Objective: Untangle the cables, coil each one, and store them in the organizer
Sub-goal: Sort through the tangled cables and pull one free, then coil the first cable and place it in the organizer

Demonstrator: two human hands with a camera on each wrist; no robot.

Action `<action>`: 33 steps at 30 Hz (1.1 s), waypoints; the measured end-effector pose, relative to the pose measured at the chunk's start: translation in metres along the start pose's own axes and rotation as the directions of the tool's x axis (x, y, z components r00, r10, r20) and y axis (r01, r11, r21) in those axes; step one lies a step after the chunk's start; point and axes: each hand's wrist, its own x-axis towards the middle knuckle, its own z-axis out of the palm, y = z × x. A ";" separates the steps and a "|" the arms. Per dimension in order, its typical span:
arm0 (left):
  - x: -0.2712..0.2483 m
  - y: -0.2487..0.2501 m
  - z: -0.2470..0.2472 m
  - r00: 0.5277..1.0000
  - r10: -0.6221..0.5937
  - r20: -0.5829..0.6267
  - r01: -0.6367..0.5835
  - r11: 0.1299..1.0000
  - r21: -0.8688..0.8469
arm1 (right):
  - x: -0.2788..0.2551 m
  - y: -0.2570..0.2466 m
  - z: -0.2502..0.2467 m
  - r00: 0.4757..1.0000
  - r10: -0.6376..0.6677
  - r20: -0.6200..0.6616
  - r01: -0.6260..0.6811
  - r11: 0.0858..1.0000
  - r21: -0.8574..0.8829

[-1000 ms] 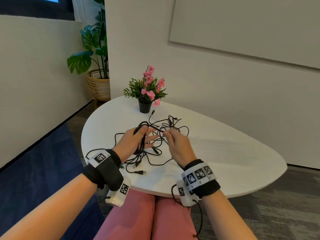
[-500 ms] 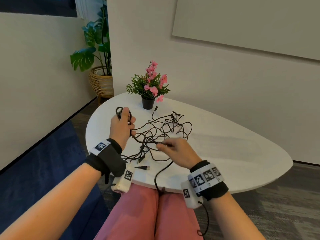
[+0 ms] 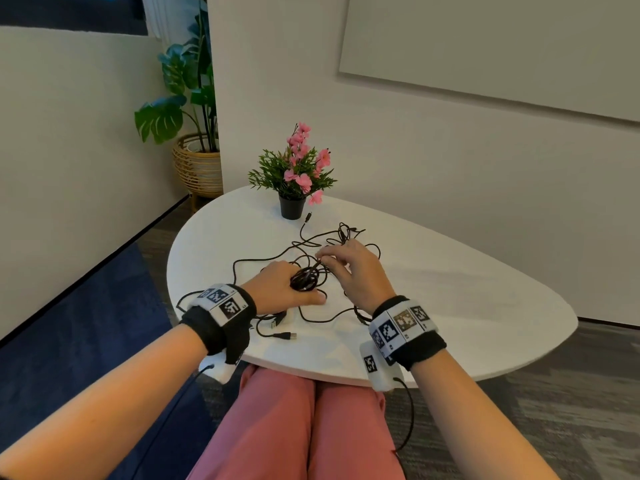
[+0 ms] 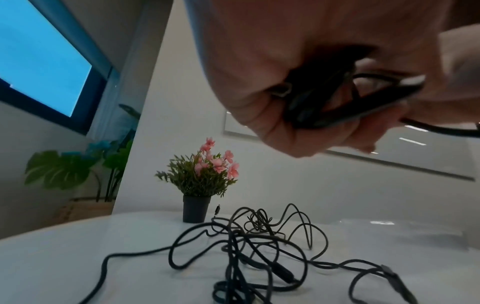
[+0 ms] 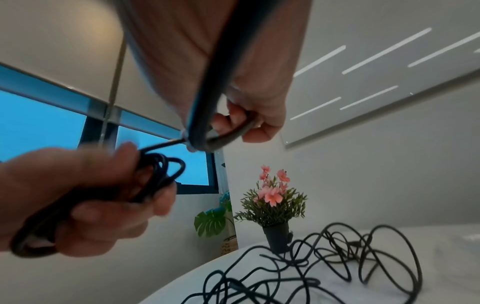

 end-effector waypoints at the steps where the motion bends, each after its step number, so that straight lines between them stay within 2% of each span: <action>1: -0.001 -0.001 -0.001 1.000 -0.007 0.013 0.008 1.000 -0.030 | -0.001 0.000 0.002 1.000 0.017 -0.019 -0.017 0.999 0.034; 3: -0.007 0.004 -0.004 1.000 0.007 -0.003 -0.008 0.969 -0.246 | 0.000 0.002 0.006 0.995 0.078 -0.054 -0.073 0.993 0.094; 4: -0.010 0.009 -0.005 0.999 0.010 -0.032 -0.022 0.919 -0.393 | -0.001 0.003 0.007 0.992 0.118 -0.051 -0.111 0.988 0.111; 6: -0.012 0.015 -0.009 0.992 -0.037 -0.121 -0.048 0.776 -0.630 | -0.004 0.006 0.013 0.983 0.186 0.011 -0.186 0.976 0.112; 9: -0.007 0.015 -0.010 0.966 -0.159 -0.205 -0.087 0.544 -0.835 | -0.013 0.007 0.025 0.973 0.194 0.123 -0.198 0.980 0.023; 11: -0.003 0.014 -0.009 0.943 -0.246 -0.224 -0.104 0.422 -0.900 | -0.016 0.003 0.031 0.973 0.164 0.160 -0.157 0.986 -0.053; 14: 0.003 0.017 -0.011 0.915 -0.324 -0.239 -0.122 0.343 -0.931 | -0.018 -0.005 0.036 0.965 0.125 0.233 -0.098 0.988 -0.122; 16: 0.003 0.020 -0.012 0.912 -0.353 -0.211 -0.114 0.277 -0.954 | -0.023 -0.010 0.040 0.939 0.107 0.326 -0.042 0.979 -0.200; 18: 0.002 0.025 -0.010 0.894 -0.397 -0.207 -0.106 0.260 -0.960 | -0.026 -0.015 0.044 0.905 0.100 0.414 0.005 0.970 -0.245; 21: 0.002 0.023 -0.006 0.844 -0.472 -0.256 -0.094 0.339 -0.936 | -0.027 -0.022 0.045 0.851 0.099 0.516 0.052 0.961 -0.270; 23: 0.006 0.012 -0.007 0.785 -0.505 -0.359 -0.089 0.482 -0.872 | -0.026 -0.027 0.038 0.833 0.047 0.551 0.119 0.958 -0.261; 25: 0.009 0.000 -0.011 0.752 -0.474 -0.458 -0.027 0.672 -0.740 | -0.022 -0.032 0.024 0.853 -0.035 0.521 0.167 0.963 -0.209; 26: 0.009 -0.003 -0.010 0.760 -0.428 -0.489 0.019 0.767 -0.641 | -0.019 -0.034 0.016 0.867 -0.066 0.493 0.172 0.970 -0.173; 28: 0.006 -0.003 -0.006 0.811 -0.303 -0.500 0.077 0.903 -0.422 | -0.013 -0.034 0.002 0.887 -0.111 0.449 0.189 0.973 -0.133; 31: 0.002 0.008 -0.001 0.887 -0.173 -0.428 0.079 0.970 -0.228 | -0.005 -0.029 -0.009 0.922 -0.153 0.357 0.197 0.976 -0.091; 33: -0.001 0.013 0.001 0.931 -0.137 -0.338 0.077 0.980 -0.186 | -0.001 -0.023 -0.013 0.948 -0.146 0.283 0.149 0.989 0.011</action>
